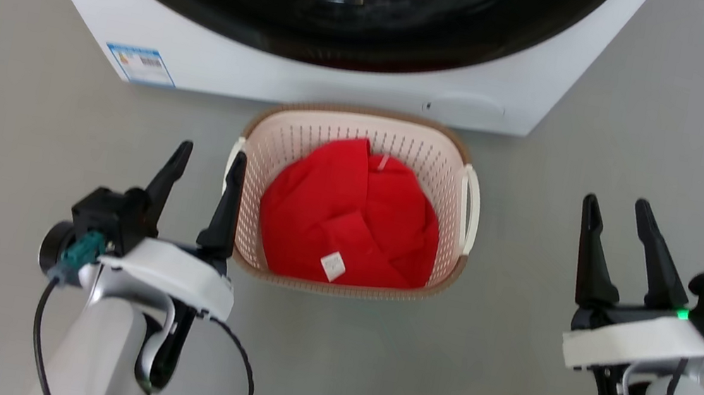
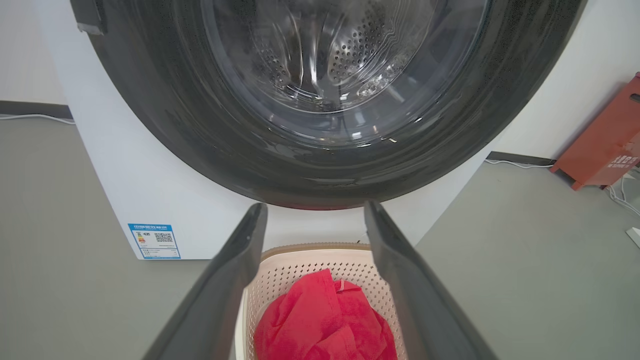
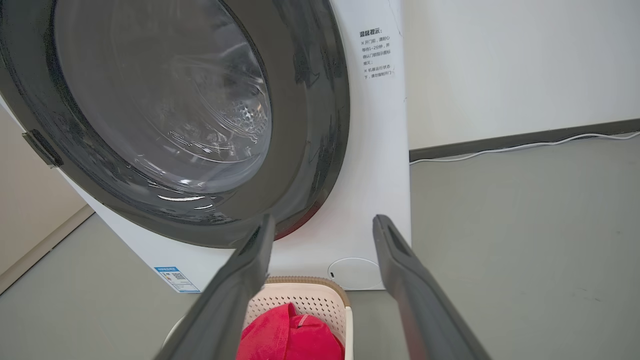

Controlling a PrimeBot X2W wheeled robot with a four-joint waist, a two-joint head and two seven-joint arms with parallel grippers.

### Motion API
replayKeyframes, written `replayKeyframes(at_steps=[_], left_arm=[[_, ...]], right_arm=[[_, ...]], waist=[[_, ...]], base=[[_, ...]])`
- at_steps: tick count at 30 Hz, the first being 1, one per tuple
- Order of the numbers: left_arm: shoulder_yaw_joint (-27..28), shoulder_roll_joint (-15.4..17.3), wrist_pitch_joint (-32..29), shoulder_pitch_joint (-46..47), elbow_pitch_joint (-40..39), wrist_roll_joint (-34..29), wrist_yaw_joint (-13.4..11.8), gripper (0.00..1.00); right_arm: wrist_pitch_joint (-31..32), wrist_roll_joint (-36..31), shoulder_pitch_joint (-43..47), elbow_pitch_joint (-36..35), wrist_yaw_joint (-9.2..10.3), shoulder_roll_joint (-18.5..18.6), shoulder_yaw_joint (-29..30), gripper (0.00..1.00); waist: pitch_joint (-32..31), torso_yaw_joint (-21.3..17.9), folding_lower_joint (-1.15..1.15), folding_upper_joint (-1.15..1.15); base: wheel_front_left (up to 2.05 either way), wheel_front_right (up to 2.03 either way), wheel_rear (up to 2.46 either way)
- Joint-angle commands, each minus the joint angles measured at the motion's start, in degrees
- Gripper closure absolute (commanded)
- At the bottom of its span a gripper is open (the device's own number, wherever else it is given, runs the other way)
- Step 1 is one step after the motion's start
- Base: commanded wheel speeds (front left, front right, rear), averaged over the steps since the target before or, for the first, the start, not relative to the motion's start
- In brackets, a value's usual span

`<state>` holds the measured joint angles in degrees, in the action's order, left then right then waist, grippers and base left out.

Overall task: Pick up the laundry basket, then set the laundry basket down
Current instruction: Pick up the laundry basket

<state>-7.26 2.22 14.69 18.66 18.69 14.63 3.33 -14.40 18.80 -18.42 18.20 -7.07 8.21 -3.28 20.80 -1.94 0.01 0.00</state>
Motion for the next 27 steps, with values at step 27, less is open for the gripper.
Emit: replayKeyframes(at_steps=[27], left_arm=[[6.0,1.0,0.3,23.1,21.1,-1.2,2.4,0.0]], right_arm=[[-0.6,3.0,-19.1,13.0,-0.42,1.8,-6.4,0.0]], waist=[[20.7,1.5,0.0,0.0]], base=[[0.0,0.0,0.0]])
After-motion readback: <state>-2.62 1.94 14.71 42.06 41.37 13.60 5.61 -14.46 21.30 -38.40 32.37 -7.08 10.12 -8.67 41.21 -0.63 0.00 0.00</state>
